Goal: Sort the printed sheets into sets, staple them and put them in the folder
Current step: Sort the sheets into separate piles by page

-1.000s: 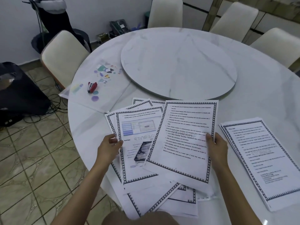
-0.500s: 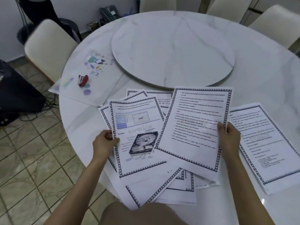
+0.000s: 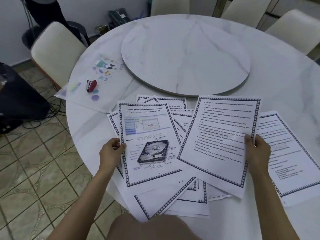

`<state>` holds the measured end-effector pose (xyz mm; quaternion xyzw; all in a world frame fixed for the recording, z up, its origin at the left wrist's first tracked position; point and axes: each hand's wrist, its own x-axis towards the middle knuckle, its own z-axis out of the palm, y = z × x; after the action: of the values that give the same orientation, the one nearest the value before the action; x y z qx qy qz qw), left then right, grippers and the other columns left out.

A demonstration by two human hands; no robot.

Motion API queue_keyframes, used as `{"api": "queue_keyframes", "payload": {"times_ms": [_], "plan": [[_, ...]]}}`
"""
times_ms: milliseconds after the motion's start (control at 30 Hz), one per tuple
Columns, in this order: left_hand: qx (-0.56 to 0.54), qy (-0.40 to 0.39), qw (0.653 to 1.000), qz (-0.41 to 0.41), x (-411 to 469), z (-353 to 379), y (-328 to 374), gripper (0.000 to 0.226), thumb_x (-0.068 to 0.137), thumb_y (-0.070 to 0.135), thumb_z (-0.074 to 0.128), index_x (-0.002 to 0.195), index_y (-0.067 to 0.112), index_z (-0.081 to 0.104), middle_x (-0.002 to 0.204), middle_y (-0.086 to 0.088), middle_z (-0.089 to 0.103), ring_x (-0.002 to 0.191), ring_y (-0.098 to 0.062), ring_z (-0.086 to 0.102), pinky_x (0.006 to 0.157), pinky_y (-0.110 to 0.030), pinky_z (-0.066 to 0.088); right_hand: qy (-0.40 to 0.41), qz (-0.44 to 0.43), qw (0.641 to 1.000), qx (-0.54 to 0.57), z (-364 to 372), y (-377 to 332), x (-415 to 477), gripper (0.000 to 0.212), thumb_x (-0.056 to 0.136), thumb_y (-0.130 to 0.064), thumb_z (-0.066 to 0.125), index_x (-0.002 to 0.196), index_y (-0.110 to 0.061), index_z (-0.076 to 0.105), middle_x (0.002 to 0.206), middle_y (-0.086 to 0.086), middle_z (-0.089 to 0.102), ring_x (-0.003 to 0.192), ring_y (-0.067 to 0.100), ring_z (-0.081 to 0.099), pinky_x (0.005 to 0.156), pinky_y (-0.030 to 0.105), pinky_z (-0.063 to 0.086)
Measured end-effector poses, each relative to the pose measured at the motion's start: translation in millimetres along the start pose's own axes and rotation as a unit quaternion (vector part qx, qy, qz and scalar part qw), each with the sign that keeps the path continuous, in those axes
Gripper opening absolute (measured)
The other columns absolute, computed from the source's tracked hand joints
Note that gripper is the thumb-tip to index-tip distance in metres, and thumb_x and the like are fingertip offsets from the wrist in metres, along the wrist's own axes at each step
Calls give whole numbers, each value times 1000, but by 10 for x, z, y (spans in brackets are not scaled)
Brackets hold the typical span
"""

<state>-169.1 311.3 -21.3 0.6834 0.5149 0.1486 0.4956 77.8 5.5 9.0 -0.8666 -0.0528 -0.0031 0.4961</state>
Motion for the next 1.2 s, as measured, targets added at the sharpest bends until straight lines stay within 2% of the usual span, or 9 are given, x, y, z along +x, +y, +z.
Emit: {"api": "queue_keyframes", "payload": {"times_ms": [167, 433, 633, 700, 767, 900, 967, 1100, 1200], "plan": [[-21, 15, 999, 25, -27, -43, 14, 16, 93, 17, 53, 105, 10, 60, 88, -4, 59, 82, -24, 54, 68, -30, 43, 3, -4, 1000, 7, -12, 11, 21, 27, 94, -19, 50, 84, 5, 56, 76, 17, 52, 65, 17, 40, 60, 26, 32], [-40, 18, 997, 60, -44, -93, 18, 23, 98, 20, 42, 115, 10, 54, 97, -9, 65, 86, -27, 60, 78, -39, 48, 12, -2, 1000, 20, -71, 21, 19, 21, 94, -19, 50, 84, -2, 57, 75, 12, 52, 71, 16, 44, 70, 28, 36], [-55, 54, 995, 67, -4, -270, -13, 26, 98, 23, 40, 118, 11, 52, 96, -10, 64, 89, -28, 60, 79, -42, 48, 49, 14, 997, 57, -258, 128, 100, 46, 87, -38, 53, 82, 8, 52, 71, 11, 46, 70, 19, 42, 66, 29, 36], [-65, 79, 992, 72, 16, -358, -11, 26, 99, 21, 40, 118, 9, 52, 97, -10, 62, 87, -26, 58, 74, -37, 45, 52, 26, 997, 55, -340, 151, 145, 51, 88, -43, 55, 82, 7, 53, 73, 13, 47, 70, 19, 42, 68, 32, 36], [-92, 106, 987, 72, 37, -454, -11, 26, 99, 18, 39, 118, 5, 52, 98, -10, 60, 87, -23, 55, 74, -33, 41, 37, 38, 998, 34, -421, 177, 193, 41, 92, -30, 52, 88, 11, 54, 76, 18, 52, 71, 20, 46, 71, 33, 38], [-132, 156, 978, 50, 133, -644, -85, 28, 99, 20, 39, 118, 2, 49, 110, -18, 61, 90, -21, 54, 76, -34, 41, -16, 54, 997, -45, -499, 218, 265, 28, 93, -21, 51, 99, 6, 60, 93, 33, 60, 87, 44, 59, 84, 50, 47], [-139, 169, 975, 38, 169, -709, -125, 31, 99, 21, 39, 121, 0, 48, 115, -21, 60, 92, -21, 53, 77, -33, 41, -45, 64, 995, -66, -473, 269, 268, 28, 94, -18, 51, 101, 7, 61, 89, 25, 60, 87, 38, 59, 82, 44, 46], [-148, 173, 973, 36, 162, -732, -158, 30, 99, 17, 39, 121, 0, 49, 114, -18, 60, 95, -22, 54, 77, -32, 43, -63, 76, 992, -79, -370, 494, 258, 37, 92, -22, 52, 90, 15, 55, 91, 38, 59, 89, 49, 57, 73, 36, 41], [-152, 160, 974, 45, 127, -695, -169, 23, 98, 13, 39, 114, 2, 52, 107, -14, 59, 93, -21, 54, 67, -25, 44, -44, 80, 991, -102, -328, 546, 272, 41, 92, -22, 52, 90, 19, 53, 90, 40, 58, 88, 50, 57, 75, 46, 47]]}}
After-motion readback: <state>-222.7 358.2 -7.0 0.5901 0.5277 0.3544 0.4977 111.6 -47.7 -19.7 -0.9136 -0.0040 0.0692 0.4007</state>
